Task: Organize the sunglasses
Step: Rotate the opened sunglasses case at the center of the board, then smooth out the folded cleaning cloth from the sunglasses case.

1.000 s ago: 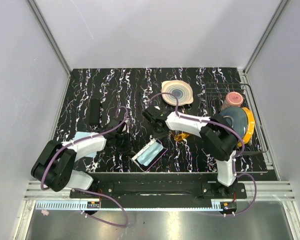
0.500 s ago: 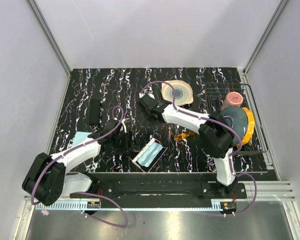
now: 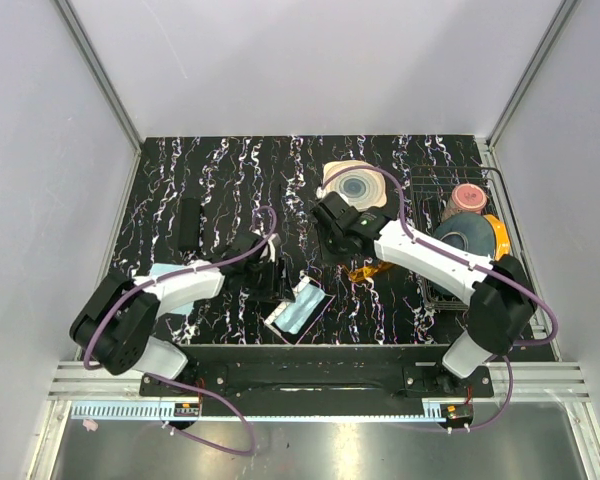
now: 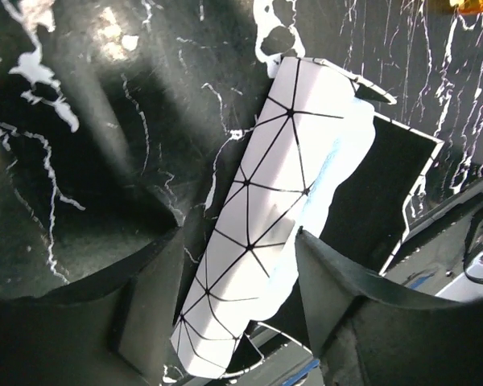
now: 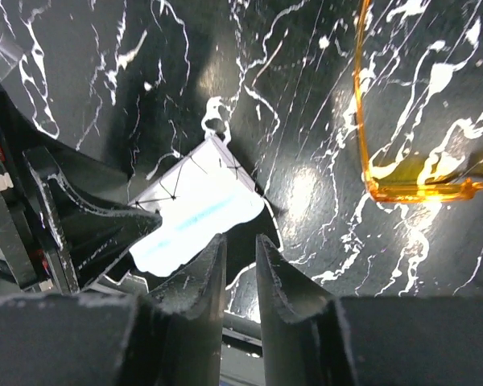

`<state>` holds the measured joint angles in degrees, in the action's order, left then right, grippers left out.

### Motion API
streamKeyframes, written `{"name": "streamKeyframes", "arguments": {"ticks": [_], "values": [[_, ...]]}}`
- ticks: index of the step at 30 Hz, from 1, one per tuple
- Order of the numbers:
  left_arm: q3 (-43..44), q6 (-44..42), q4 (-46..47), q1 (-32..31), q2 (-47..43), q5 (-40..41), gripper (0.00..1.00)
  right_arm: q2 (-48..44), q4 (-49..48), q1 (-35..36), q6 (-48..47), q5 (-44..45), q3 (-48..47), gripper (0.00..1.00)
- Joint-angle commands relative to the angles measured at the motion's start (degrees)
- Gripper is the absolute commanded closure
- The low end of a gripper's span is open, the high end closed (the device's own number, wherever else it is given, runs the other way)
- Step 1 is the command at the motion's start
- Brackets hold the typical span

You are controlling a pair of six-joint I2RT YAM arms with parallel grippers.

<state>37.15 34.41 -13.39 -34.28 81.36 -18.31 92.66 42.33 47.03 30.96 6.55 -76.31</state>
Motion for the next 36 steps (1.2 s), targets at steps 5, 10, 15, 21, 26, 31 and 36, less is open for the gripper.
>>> {"name": "streamKeyframes", "arguments": {"ticks": [5,10,15,21,26,31,36], "values": [[5.3,1.9,-3.4,-1.1,3.9,4.5,0.58,-0.6,2.0,-0.5,2.3,-4.3,2.6,0.73],[8.7,7.6,-9.1,-1.1,4.0,11.0,0.61,-0.3,2.0,-1.5,3.3,-3.4,2.1,0.72],[11.7,14.4,-13.2,-1.2,5.0,14.7,0.59,0.9,2.1,-2.2,3.3,-2.7,0.6,0.72],[12.6,17.7,-10.9,-1.1,7.5,11.6,0.59,3.3,1.9,-2.2,2.0,-4.5,-3.7,0.71],[13.0,20.5,-7.4,-1.1,9.1,7.2,0.62,6.2,-0.2,-2.3,3.4,-9.7,-5.1,0.71],[13.2,23.4,-5.8,-1.1,8.7,5.8,0.63,7.3,-1.5,-2.2,5.9,-12.3,-3.9,0.71],[14.3,21.2,-8.4,-1.1,7.1,8.5,0.52,8.6,-2.5,-2.2,6.9,-17.1,-2.4,0.71]]}}
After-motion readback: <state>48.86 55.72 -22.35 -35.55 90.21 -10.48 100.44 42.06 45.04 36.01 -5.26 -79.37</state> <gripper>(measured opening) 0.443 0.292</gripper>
